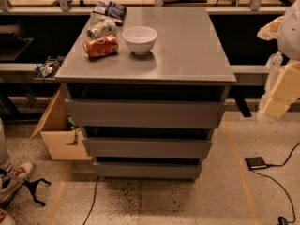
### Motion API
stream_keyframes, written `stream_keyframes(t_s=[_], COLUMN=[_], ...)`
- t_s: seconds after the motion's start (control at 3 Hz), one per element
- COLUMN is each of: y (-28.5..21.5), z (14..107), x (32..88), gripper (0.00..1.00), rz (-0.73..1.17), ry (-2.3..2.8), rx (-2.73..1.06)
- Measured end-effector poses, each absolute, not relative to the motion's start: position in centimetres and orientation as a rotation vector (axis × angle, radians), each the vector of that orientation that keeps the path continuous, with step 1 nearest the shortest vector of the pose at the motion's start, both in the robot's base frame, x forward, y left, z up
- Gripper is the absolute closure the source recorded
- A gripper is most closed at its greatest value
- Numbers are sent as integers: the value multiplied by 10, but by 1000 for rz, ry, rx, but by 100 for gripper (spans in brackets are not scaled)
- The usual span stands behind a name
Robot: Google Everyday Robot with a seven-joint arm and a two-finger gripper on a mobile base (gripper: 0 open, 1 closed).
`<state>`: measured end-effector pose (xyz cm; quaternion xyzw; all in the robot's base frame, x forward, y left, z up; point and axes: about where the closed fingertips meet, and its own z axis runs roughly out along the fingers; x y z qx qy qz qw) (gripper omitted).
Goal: Open top drawer
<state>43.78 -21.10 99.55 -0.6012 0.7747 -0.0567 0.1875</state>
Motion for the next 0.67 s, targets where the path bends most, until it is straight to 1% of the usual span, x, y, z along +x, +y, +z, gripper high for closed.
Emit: stream_keyframes(t_s=[0.33,0.67], y=[-211,-204], z=[996,972], x=[438,438], gripper=[0,0], rz=[-160,-149], ry=[2180,2177], rx=[-1692,-1733])
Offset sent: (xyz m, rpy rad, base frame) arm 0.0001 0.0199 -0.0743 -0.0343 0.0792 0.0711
